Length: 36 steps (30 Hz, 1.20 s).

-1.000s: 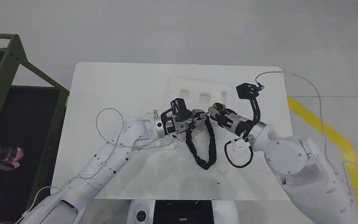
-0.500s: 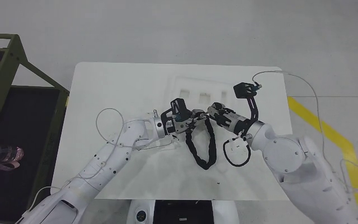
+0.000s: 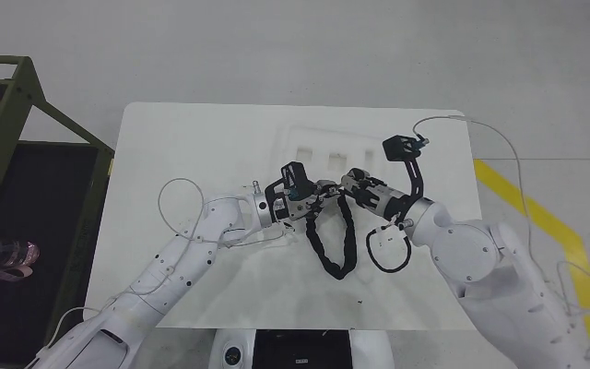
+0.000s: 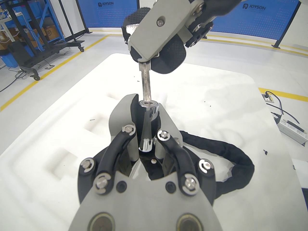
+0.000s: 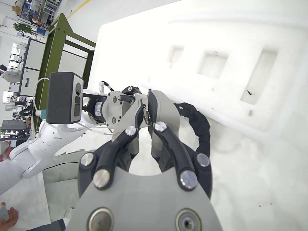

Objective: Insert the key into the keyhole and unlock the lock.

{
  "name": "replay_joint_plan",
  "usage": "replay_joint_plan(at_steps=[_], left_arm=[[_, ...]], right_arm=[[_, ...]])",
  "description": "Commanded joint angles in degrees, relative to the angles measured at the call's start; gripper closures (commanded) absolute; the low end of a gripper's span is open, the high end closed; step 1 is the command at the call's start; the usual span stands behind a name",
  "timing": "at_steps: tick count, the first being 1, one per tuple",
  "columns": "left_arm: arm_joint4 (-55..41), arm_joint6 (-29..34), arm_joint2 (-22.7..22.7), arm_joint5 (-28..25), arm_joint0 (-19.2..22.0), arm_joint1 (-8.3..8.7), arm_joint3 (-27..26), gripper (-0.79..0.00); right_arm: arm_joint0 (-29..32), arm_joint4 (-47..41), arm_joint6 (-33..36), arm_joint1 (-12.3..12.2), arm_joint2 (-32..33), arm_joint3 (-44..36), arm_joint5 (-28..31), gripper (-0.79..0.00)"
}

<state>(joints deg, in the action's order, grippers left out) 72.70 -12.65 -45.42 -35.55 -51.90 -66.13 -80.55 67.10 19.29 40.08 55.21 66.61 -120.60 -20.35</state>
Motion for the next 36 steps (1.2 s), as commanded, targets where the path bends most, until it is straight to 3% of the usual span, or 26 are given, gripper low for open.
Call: replay_joint_plan(at_steps=[1,36], left_arm=[[0.0,0.0,0.0,0.0,0.0,0.00,0.0,0.000],[0.0,0.0,0.0,0.0,0.0,0.00,0.0,0.000]], right_arm=[[0.0,0.0,0.0,0.1,0.0,-0.1,0.1,0.000],[-1.5,10.2,5.7,1.1,-3.1,0.1,2.6,0.000]])
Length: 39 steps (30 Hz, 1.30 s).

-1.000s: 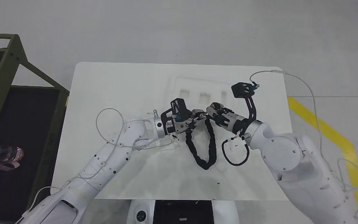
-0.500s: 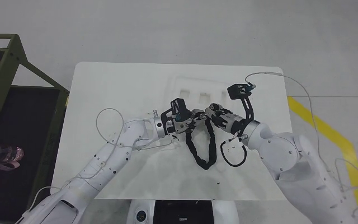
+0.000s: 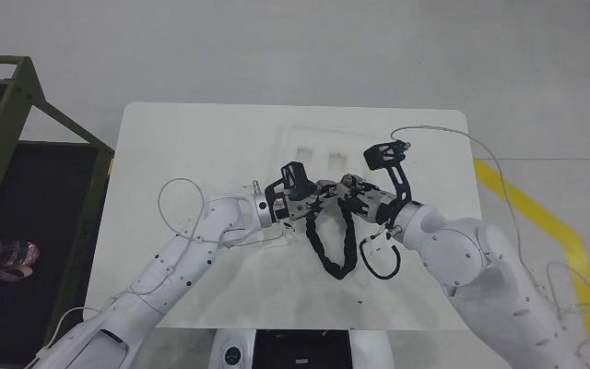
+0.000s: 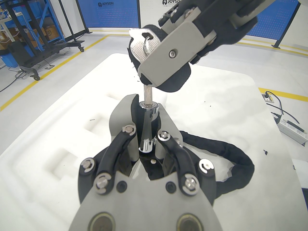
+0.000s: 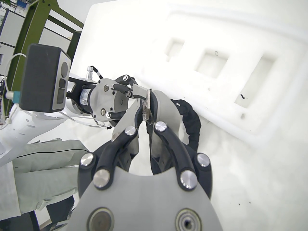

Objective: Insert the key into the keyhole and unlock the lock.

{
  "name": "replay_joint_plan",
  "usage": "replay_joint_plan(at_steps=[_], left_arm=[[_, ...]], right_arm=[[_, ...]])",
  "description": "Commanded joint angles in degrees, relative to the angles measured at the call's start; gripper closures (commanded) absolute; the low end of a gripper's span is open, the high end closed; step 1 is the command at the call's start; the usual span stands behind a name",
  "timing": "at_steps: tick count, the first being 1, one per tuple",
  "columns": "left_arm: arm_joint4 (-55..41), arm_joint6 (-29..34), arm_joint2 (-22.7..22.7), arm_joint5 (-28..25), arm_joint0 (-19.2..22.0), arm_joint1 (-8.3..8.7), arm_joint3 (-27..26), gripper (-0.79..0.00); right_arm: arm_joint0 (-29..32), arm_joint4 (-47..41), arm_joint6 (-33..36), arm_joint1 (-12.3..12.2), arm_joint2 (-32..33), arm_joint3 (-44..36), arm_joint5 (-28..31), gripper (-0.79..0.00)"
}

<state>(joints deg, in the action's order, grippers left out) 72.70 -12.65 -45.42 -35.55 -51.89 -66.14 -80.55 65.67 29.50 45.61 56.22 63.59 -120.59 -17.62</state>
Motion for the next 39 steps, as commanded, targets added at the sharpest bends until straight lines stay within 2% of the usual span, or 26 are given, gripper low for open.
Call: replay_joint_plan(at_steps=[1,11,15,22,25,30,33,35,36,39], left_arm=[[0.0,0.0,0.0,0.0,0.0,0.00,0.0,0.000],[0.0,0.0,0.0,0.0,0.0,0.00,0.0,0.000],[0.0,0.0,0.0,0.0,0.0,0.00,0.0,0.000],[0.0,0.0,0.0,0.0,0.0,0.00,0.0,0.000],[0.0,0.0,0.0,0.0,0.0,0.00,0.0,0.000],[0.0,0.0,0.0,0.0,0.0,0.00,0.0,0.000],[0.0,0.0,0.0,0.0,0.0,0.00,0.0,0.000],[0.0,0.0,0.0,0.0,0.0,0.00,0.0,0.000],[0.0,0.0,0.0,0.0,0.0,0.00,0.0,0.000],[0.0,0.0,0.0,0.0,0.0,0.00,0.0,0.000]], right_arm=[[-0.3,0.1,0.3,0.1,-0.3,0.2,-0.2,0.000],[-2.4,0.9,2.2,0.8,-1.5,1.2,-1.7,0.000],[-2.4,0.9,2.5,0.9,-1.2,1.1,-1.5,-0.123],[-1.9,0.7,2.9,1.1,-0.7,1.1,-1.2,-0.154],[-1.6,0.5,2.9,1.1,-0.1,0.7,-1.4,-0.215],[-0.8,-0.5,3.3,1.0,2.5,-0.8,-1.9,-0.212],[-0.3,-3.0,3.2,1.0,5.0,-3.2,-3.0,-0.182],[0.0,-3.5,3.1,1.0,5.3,-3.6,-3.1,-0.108],[0.2,-4.2,2.8,1.0,5.5,-3.7,-3.1,-0.022],[0.0,-4.7,2.7,1.1,5.6,-3.7,-2.9,0.000]])
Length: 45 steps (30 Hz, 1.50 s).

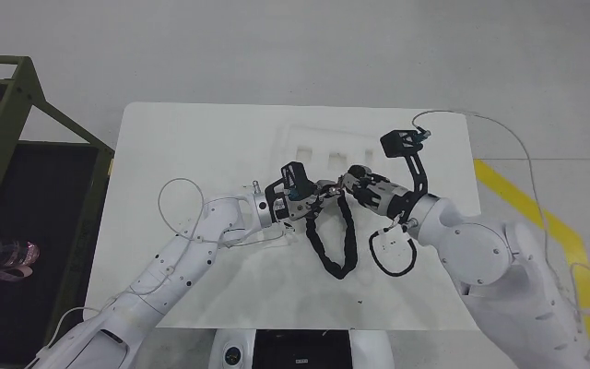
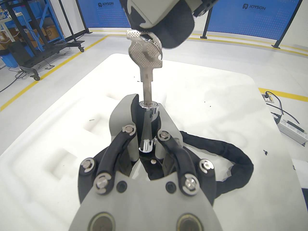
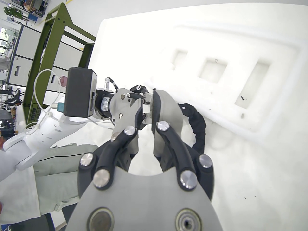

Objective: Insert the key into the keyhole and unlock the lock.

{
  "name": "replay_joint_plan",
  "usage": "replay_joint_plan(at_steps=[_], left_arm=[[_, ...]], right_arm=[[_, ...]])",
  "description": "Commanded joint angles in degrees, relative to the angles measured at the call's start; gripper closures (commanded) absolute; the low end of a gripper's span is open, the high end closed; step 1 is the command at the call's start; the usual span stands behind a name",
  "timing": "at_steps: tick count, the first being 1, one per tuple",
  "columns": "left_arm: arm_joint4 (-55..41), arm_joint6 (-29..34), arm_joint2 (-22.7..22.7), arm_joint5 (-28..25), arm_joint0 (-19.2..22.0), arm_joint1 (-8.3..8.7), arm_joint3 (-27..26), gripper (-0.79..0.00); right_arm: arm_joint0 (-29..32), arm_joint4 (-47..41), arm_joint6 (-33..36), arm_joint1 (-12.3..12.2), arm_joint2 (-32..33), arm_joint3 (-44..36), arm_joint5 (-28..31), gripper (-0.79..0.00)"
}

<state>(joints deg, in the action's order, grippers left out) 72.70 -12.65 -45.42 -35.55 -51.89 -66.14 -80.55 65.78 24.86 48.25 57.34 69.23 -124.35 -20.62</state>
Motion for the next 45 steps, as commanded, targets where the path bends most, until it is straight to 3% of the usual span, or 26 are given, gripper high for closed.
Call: replay_joint_plan(at_steps=[1,20,22,23,27,29,30,32,38,41,45], left_arm=[[0.0,0.0,0.0,0.0,0.0,0.00,0.0,0.000],[0.0,0.0,0.0,0.0,0.0,0.00,0.0,0.000],[0.0,0.0,0.0,0.0,0.0,0.00,0.0,0.000],[0.0,0.0,0.0,0.0,0.0,0.00,0.0,0.000],[0.8,2.3,-0.8,-0.8,0.2,0.13,-1.2,0.000],[1.4,3.8,-1.4,-2.6,1.1,0.29,-1.4,0.000],[1.5,4.6,-1.9,-3.9,1.7,0.38,-1.5,0.000],[1.5,6.3,-2.8,-6.3,3.0,0.54,-1.5,0.000],[-1.3,12.1,-3.4,-16.6,7.5,0.57,0.1,0.000],[-3.6,15.7,-2.7,-21.4,10.1,0.29,1.9,0.000],[-7.1,21.1,0.1,-22.5,13.7,0.01,3.4,0.000]], right_arm=[[-0.2,-0.3,0.2,0.0,0.0,0.2,0.2,0.000],[-1.8,3.2,2.6,0.4,-1.4,2.4,0.3,0.000],[-1.7,2.8,2.1,0.4,-1.0,1.9,-0.1,-0.188],[-1.6,2.6,2.0,0.4,-0.5,1.9,-0.3,-0.243],[-0.6,0.0,3.8,0.1,2.6,3.0,1.8,-0.332],[-0.2,-1.5,4.6,-0.1,4.1,3.9,3.7,-0.422],[0.2,-1.6,5.2,-0.2,4.9,4.5,5.3,-0.594],[1.1,-3.6,6.0,-0.4,6.6,5.6,7.8,-0.785],[3.2,-11.7,10.3,-1.0,10.4,8.1,20.4,-0.785],[2.9,-15.9,14.3,-1.4,11.2,9.6,32.1,-0.785],[2.2,-13.9,18.9,-2.0,11.5,10.4,41.1,-0.785]])
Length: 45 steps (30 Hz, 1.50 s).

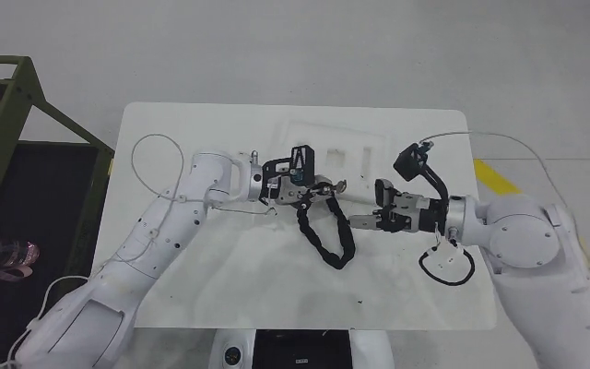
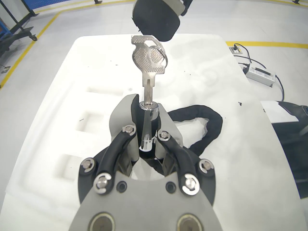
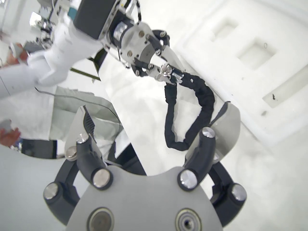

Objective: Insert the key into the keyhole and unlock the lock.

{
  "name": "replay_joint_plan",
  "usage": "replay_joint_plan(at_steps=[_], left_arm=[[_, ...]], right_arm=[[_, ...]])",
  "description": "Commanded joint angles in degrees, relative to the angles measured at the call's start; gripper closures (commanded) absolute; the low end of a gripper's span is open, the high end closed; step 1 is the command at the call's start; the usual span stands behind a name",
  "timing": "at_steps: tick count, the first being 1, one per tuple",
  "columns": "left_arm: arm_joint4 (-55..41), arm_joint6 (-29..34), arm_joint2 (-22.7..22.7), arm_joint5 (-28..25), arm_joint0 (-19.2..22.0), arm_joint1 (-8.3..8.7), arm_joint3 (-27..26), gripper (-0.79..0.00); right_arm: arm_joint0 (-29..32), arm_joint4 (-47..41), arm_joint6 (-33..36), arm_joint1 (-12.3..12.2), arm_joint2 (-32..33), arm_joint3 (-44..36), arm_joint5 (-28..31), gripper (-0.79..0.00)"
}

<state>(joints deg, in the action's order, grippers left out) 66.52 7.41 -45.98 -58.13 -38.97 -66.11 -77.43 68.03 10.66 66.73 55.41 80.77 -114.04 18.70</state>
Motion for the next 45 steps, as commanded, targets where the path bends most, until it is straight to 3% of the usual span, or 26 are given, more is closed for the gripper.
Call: replay_joint_plan(at_steps=[1,6,10,17,20,28,32,37,45], left_arm=[[-2.0,2.4,1.5,0.1,1.7,0.00,0.5,0.000],[-7.0,7.3,5.2,0.1,6.5,0.43,1.5,0.000],[-9.4,9.2,7.4,0.1,9.1,0.86,2.3,0.000],[-9.4,9.2,7.4,0.1,9.1,0.86,2.3,0.000],[-9.3,9.2,7.6,0.6,8.5,0.85,2.1,0.000],[-8.9,10.7,8.5,0.7,8.3,0.17,0.7,0.000],[-9.4,10.6,8.4,1.6,8.4,-0.15,1.4,0.000],[-10.8,11.0,8.5,3.2,7.4,-0.45,1.5,0.000],[-11.6,11.9,8.8,3.7,7.2,-1.07,1.2,0.000]], right_arm=[[-0.1,0.3,0.9,-0.2,-0.1,0.2,3.2,-0.785],[-1.2,5.8,0.8,-0.6,-0.4,0.1,7.7,-0.785],[-1.2,6.6,0.0,-0.6,-0.4,0.3,7.7,-0.785],[-1.2,6.6,0.0,-0.6,-0.4,0.3,7.7,-0.785],[-0.3,9.1,-3.8,-0.6,-0.1,0.3,8.6,-0.785],[0.3,18.2,-17.0,-0.7,-0.1,4.9,26.9,-0.785],[-1.0,20.1,-18.8,-0.9,-1.3,6.0,33.2,-0.785],[-1.3,22.0,-23.3,-0.8,-3.4,4.8,35.4,-0.785],[-2.7,24.6,-24.7,-0.7,-7.3,5.2,35.3,-0.785]])
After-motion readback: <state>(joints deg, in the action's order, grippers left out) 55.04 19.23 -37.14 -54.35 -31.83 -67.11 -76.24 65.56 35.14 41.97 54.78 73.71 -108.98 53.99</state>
